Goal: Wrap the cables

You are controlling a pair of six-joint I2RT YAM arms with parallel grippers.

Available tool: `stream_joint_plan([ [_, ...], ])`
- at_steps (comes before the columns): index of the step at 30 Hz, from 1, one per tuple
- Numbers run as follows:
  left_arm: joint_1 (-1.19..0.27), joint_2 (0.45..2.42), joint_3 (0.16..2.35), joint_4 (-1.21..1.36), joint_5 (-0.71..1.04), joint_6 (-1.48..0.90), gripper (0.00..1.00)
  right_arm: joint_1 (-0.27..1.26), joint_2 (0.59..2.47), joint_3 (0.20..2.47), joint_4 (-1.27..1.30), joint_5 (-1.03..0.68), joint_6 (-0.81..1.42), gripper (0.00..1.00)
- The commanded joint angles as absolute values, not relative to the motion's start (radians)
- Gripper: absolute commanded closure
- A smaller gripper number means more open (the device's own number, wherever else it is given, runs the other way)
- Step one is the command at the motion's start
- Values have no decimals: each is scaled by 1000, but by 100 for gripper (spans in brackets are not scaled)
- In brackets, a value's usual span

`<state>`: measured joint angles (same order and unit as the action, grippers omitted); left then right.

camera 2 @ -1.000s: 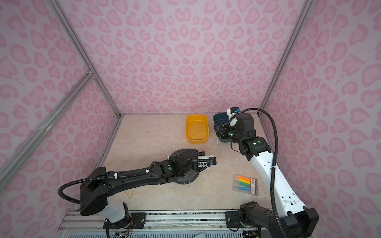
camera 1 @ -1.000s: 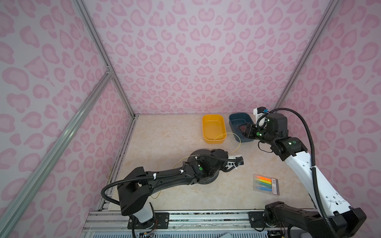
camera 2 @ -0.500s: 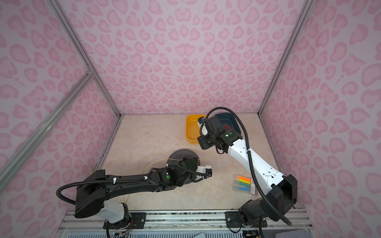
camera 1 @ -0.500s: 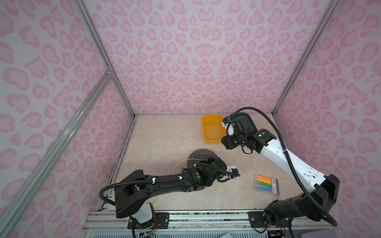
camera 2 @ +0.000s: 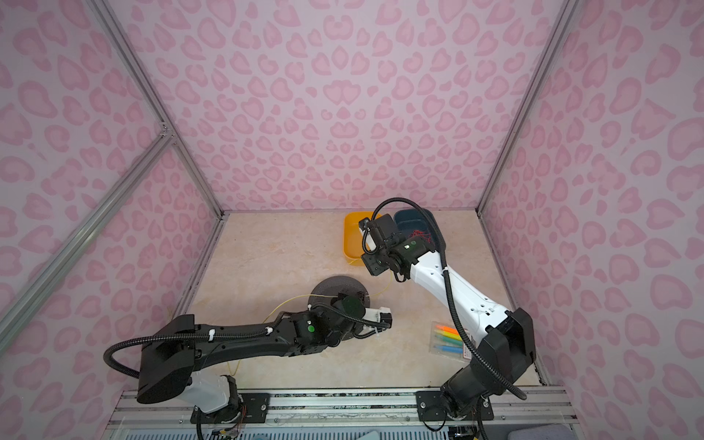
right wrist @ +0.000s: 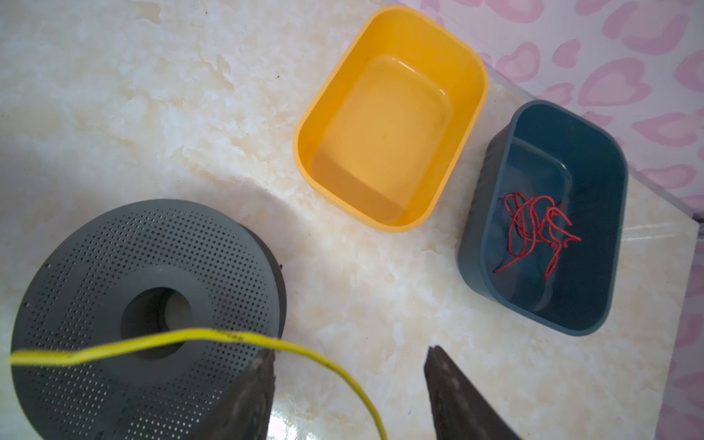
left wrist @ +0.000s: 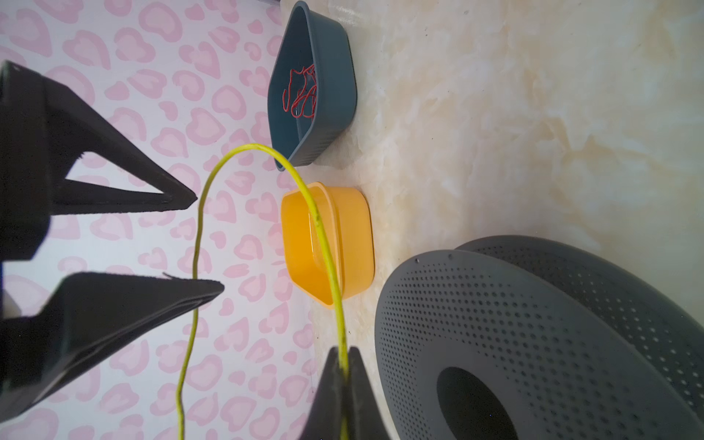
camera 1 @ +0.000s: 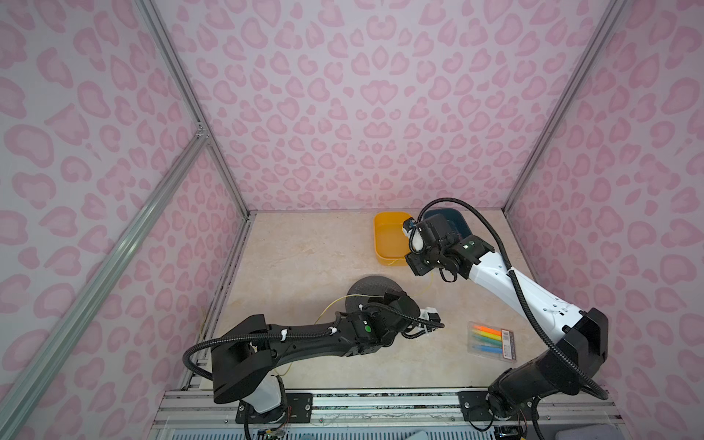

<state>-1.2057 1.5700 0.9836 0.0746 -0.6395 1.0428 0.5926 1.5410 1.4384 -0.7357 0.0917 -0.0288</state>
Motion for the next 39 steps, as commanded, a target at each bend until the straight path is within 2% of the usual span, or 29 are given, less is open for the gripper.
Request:
stream_joint_plan([
  [1,-1206,1554,993,91,-659,1047,96,576,1547,1446,-668,139,12,43],
  [4,-1207,1553,993,92,-665,1040,97,549,1542,1444,-642,138,40,59],
  [11,-1207,1551,988,101,-667,1035,96,505,1541,1429,-625,87,63,71],
  [24,-1205,1552,965,118,-696,984,96,435,1519,1391,-547,77,166,100],
  [31,-1200,1546,959,121,-701,884,96,306,1401,1278,-386,-47,317,100],
  [39,-1158,1535,982,104,-603,638,96,63,1204,1013,-41,-324,660,100],
])
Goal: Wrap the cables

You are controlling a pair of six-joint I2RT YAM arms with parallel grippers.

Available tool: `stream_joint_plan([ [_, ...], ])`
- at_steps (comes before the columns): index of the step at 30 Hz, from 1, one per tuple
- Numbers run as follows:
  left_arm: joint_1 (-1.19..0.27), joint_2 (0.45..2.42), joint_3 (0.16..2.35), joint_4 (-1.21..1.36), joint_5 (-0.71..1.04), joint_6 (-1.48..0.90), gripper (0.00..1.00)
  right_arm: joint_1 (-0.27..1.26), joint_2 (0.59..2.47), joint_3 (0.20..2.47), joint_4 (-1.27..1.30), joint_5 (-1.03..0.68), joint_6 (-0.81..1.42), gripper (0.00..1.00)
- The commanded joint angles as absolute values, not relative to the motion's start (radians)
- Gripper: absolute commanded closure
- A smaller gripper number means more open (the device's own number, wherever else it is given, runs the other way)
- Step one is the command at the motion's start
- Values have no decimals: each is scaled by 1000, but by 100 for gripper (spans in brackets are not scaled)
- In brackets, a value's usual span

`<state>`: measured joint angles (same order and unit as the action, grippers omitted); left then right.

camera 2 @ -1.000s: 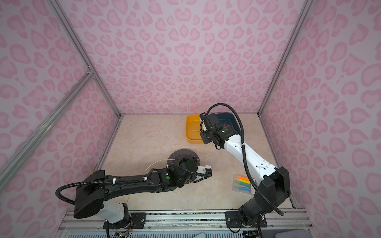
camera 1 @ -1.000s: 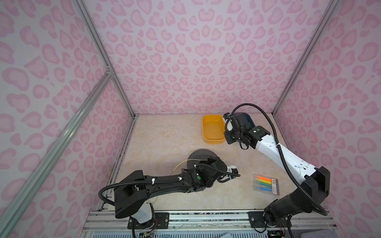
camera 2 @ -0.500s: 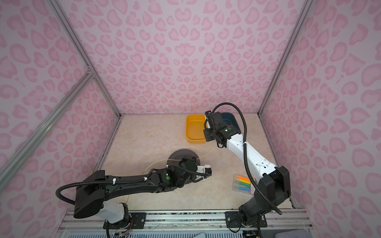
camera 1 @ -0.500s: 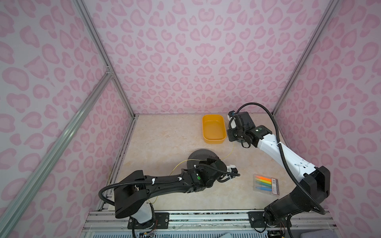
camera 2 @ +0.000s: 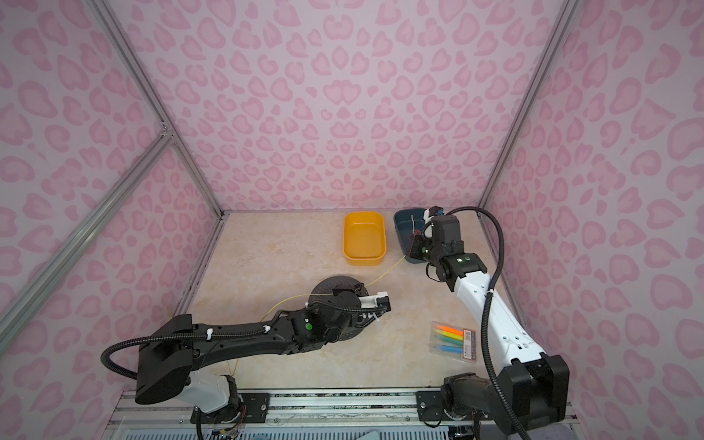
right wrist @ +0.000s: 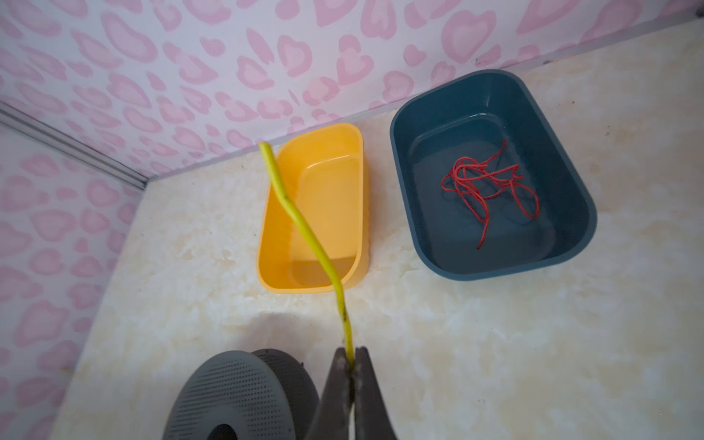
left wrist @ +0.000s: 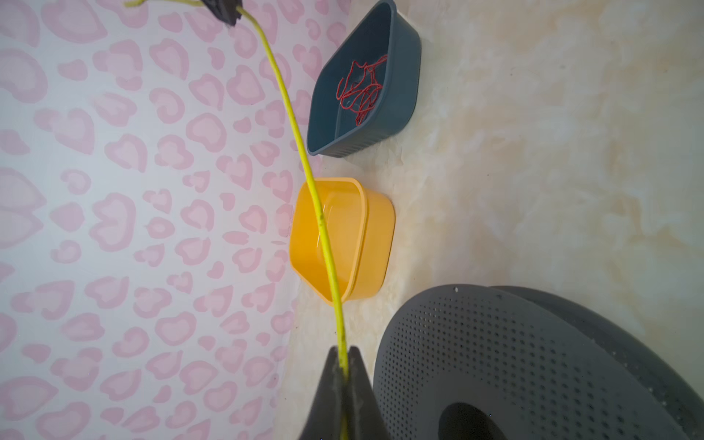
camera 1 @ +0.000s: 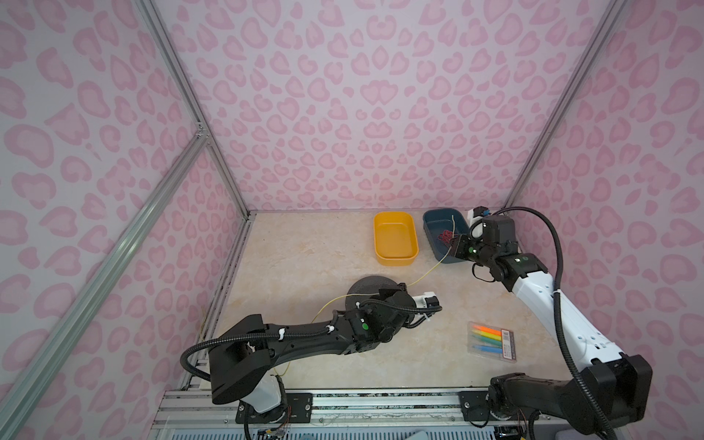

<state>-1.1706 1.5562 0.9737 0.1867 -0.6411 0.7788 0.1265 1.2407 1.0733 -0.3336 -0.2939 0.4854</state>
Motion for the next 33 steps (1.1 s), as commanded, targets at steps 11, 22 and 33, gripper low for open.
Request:
stream_joint_plan([
  [11,-1088,1522,960,134,-426,343,96,-109,1117,809,422,-555,1082,100],
  [22,-1081,1489,878,179,-378,231,96,-135,1091,767,537,-563,1149,100],
  [33,-1083,1464,836,160,-347,201,97,-154,1097,850,437,-539,1057,100],
])
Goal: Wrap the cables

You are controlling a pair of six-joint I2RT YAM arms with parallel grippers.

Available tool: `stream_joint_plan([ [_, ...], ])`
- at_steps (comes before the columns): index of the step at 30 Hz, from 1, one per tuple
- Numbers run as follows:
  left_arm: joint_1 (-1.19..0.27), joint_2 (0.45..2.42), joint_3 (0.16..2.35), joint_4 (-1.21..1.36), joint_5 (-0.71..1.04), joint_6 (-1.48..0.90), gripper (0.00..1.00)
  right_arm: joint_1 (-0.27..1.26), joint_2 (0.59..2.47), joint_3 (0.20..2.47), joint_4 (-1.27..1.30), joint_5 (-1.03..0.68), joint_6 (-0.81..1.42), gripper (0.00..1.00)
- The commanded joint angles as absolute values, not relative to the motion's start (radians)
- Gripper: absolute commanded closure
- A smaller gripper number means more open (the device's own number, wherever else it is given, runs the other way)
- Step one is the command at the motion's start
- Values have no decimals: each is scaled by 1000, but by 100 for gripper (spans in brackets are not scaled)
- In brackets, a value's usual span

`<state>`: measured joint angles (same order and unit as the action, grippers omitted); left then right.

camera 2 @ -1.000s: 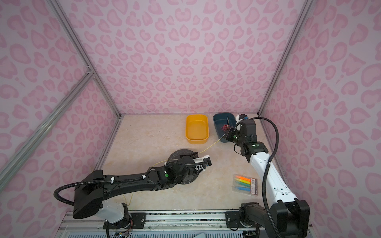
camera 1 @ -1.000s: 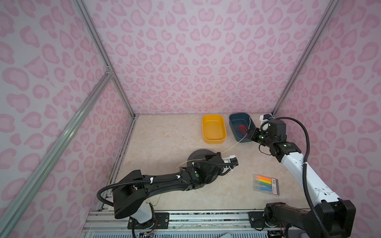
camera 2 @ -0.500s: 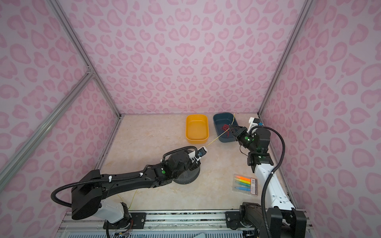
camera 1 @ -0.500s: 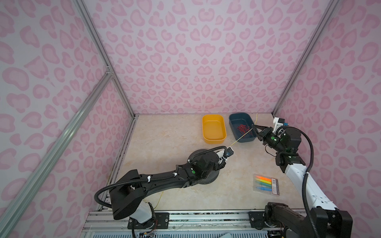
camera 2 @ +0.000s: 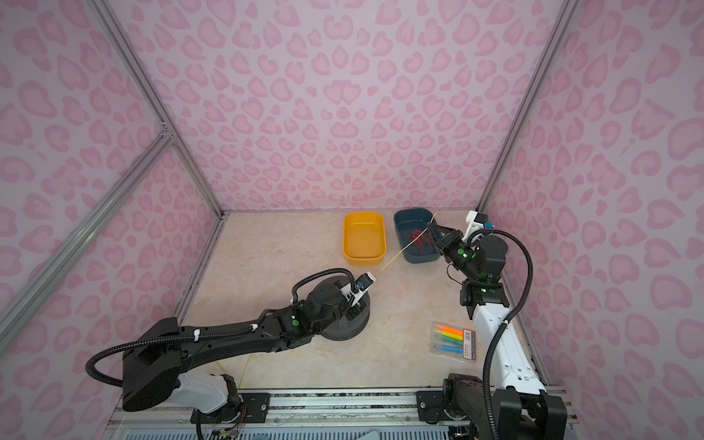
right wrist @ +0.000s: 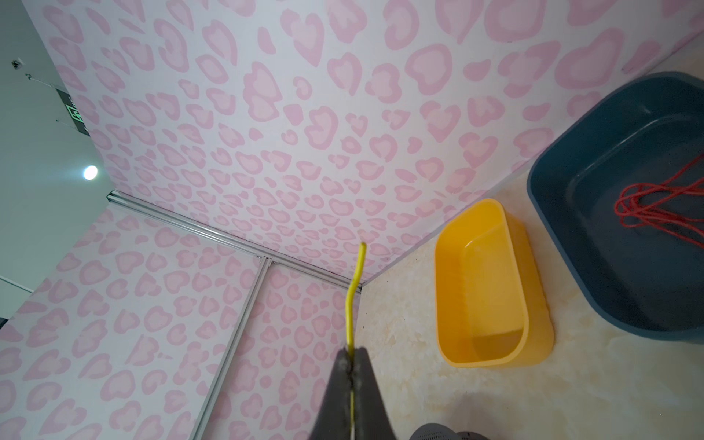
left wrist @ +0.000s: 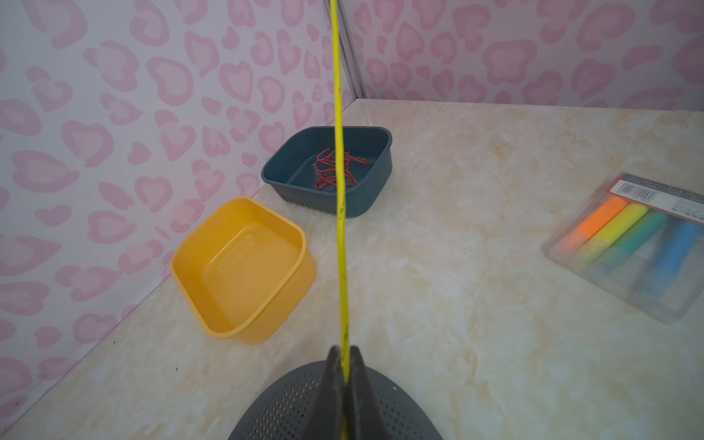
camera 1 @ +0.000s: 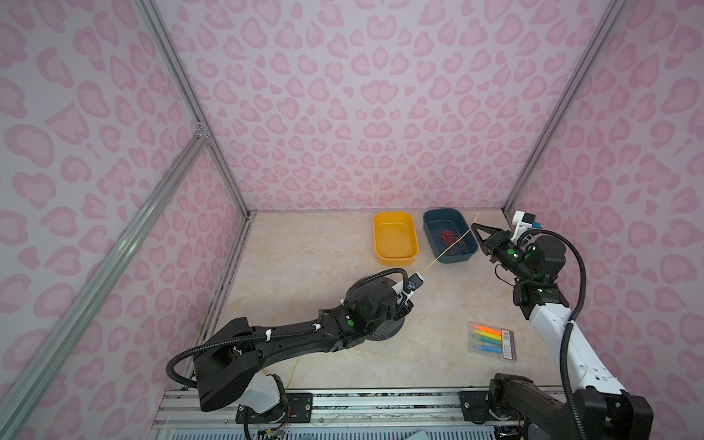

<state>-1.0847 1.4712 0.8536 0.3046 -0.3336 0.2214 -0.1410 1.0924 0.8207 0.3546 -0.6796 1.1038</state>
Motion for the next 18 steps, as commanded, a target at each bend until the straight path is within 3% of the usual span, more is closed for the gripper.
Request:
stream_joint_plan([
  [1,-1083,1463,835,158,-344,199,97,-156,1099,859,432,-538,1050,100],
  [9,-1081,1463,873,151,-352,209,96,-167,1092,894,364,-547,1021,98],
  [14,-1040,1474,974,124,-322,209,97,-125,1020,849,194,-601,947,48],
  [18,-982,1482,1056,117,-211,181,96,71,949,726,194,-529,938,33],
])
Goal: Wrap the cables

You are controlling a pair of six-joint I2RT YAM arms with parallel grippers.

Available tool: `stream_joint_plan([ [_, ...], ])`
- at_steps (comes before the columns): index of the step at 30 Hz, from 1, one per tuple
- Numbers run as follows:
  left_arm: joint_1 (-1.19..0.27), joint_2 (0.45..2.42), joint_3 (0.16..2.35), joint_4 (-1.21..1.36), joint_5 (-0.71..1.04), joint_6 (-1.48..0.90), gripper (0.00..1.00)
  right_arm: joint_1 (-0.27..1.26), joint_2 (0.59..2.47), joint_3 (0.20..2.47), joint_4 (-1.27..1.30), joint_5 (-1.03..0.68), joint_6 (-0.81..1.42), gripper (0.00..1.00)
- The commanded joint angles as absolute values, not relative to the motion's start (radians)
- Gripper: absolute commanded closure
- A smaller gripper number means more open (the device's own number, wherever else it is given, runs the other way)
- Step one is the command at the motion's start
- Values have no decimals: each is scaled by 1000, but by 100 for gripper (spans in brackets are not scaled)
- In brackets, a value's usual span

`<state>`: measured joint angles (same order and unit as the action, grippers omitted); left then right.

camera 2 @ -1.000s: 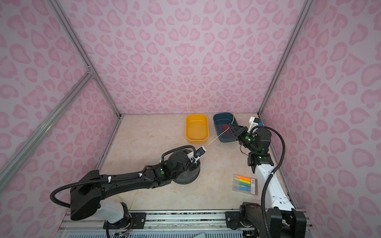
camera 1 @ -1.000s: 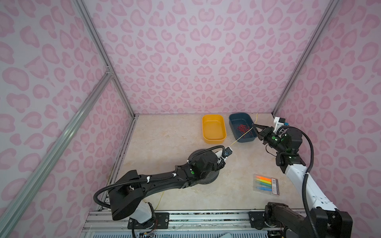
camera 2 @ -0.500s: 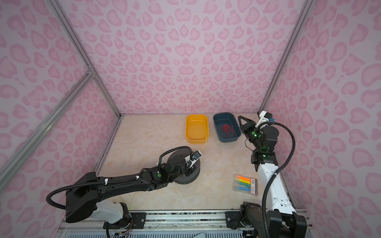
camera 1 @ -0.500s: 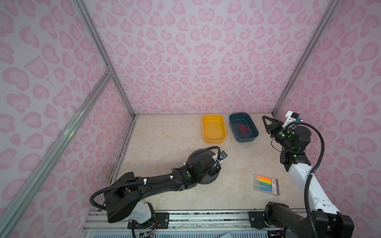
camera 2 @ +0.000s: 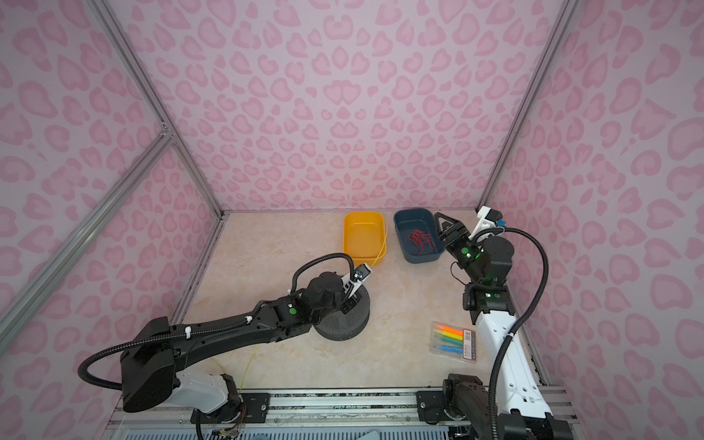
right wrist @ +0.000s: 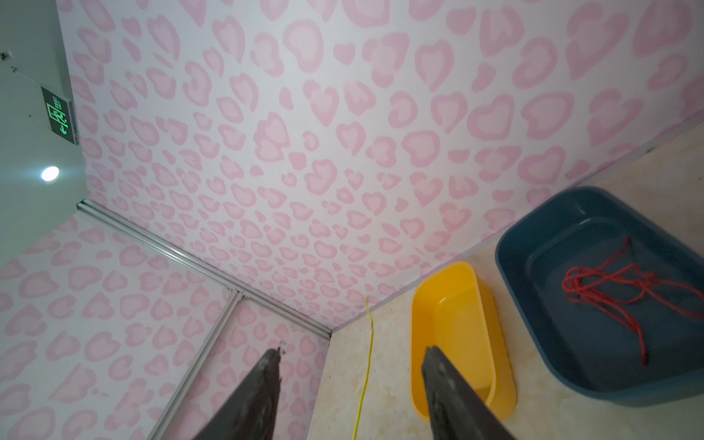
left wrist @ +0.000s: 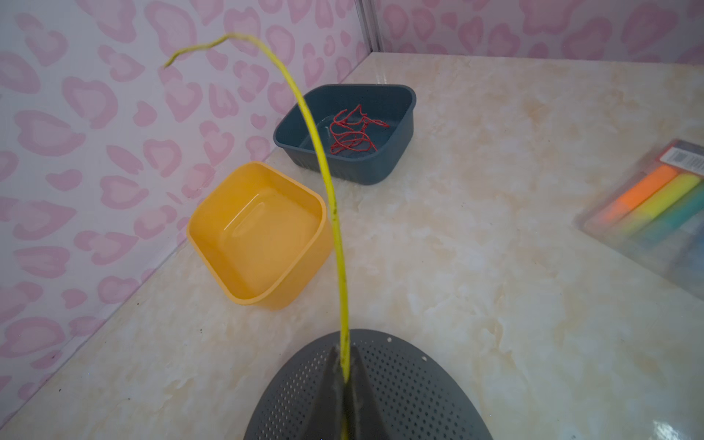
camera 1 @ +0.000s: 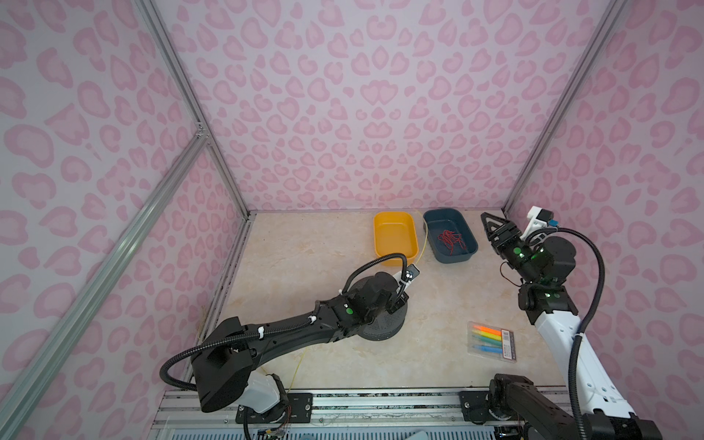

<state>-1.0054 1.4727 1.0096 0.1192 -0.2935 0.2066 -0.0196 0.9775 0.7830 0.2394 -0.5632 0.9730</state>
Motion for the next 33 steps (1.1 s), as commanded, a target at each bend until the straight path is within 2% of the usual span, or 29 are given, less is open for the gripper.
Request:
stream_joint_plan([
  [1,-971,1485,1077,114,-179,175,97,143,935,697,204,-491,942,30],
  [4,-956,1506,1129,102,-99,167,97,292,927,658,241,-439,956,26],
  [7,-950,1528,1169,86,-23,159,96,370,956,667,231,-414,940,26],
  [10,-950,1552,1193,67,26,156,96,387,996,667,252,-435,940,33],
  [11,-950,1556,1196,66,42,156,97,388,1006,666,253,-432,943,41],
  [14,-950,1557,1194,68,65,144,97,382,1028,649,288,-410,976,75],
  [15,-950,1557,1196,59,76,146,97,379,1032,649,298,-407,980,83],
  [19,-950,1558,1201,40,80,155,93,378,1043,674,279,-410,959,100],
  [21,-949,1559,1207,32,69,162,83,376,1043,684,269,-405,952,100],
  [26,-950,1506,1239,-39,-4,152,38,335,1036,719,210,-358,920,100],
  [28,-950,1426,1240,-78,-45,130,29,298,1036,746,173,-367,902,100],
  [29,-950,1374,1237,-103,-77,115,15,280,1037,754,170,-379,899,100],
  [33,-946,1191,1212,-269,-335,44,4,241,1038,775,165,-404,890,100],
])
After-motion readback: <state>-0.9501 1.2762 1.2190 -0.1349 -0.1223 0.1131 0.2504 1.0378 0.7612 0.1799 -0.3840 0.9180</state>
